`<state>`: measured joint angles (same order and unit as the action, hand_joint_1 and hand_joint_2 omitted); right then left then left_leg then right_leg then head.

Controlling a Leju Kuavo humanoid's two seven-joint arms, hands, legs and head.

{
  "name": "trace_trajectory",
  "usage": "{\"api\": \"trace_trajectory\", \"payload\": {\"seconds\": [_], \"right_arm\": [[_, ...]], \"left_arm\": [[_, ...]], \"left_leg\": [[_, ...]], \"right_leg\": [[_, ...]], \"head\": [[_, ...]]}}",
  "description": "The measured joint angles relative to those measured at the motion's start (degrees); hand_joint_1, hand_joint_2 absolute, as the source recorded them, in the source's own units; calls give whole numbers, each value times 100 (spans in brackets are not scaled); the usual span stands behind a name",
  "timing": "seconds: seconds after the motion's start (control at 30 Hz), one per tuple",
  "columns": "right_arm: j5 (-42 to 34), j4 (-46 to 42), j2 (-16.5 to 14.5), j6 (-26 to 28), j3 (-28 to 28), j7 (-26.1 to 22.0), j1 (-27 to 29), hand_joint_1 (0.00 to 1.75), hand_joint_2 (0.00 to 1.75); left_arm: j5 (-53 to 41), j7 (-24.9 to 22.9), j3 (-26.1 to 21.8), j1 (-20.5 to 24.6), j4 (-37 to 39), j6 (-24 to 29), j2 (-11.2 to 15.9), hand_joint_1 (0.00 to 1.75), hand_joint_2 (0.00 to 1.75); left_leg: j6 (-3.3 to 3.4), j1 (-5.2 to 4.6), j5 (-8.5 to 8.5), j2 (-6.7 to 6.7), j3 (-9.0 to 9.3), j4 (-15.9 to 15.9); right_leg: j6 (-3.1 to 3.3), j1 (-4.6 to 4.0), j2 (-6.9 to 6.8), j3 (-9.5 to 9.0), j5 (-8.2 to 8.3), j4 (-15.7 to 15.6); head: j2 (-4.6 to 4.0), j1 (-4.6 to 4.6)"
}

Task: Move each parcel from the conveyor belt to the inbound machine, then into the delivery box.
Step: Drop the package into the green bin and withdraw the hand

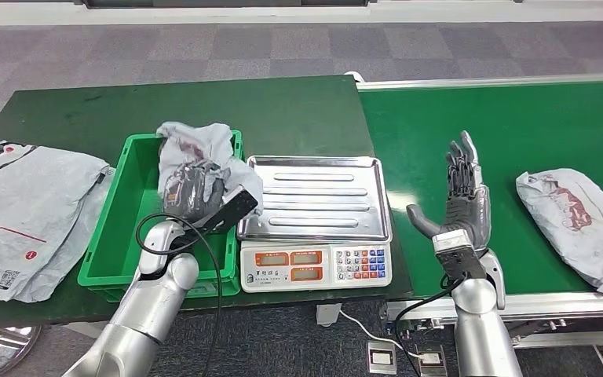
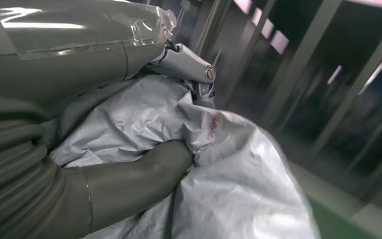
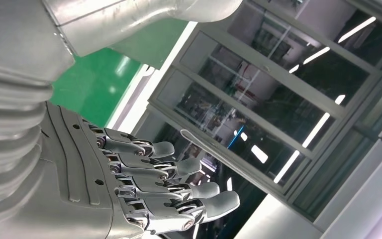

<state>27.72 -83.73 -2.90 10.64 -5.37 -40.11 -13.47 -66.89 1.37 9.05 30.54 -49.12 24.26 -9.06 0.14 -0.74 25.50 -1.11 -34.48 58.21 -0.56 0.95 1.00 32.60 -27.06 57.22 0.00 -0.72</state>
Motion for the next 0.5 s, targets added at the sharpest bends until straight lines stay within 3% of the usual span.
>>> {"api": "trace_trajectory", "payload": {"seconds": [0.27,0.5], "right_arm": [[109,21,3,-102,-91,4,-70,0,175],[181,17,3,-130,-227,34,-19,0,175]], "left_arm": [[-694,-809,0,450,1289,-389,181,175,175],[-647,-838,-176,580,1715,-476,391,175,175]], "left_leg": [[-1,-1,4,-18,7,-2],[-6,-1,7,-14,55,-9]], "right_leg": [[3,0,-7,-15,-11,0],[7,0,-7,-55,-17,1]], "head": [[0,0],[0,0]]}}
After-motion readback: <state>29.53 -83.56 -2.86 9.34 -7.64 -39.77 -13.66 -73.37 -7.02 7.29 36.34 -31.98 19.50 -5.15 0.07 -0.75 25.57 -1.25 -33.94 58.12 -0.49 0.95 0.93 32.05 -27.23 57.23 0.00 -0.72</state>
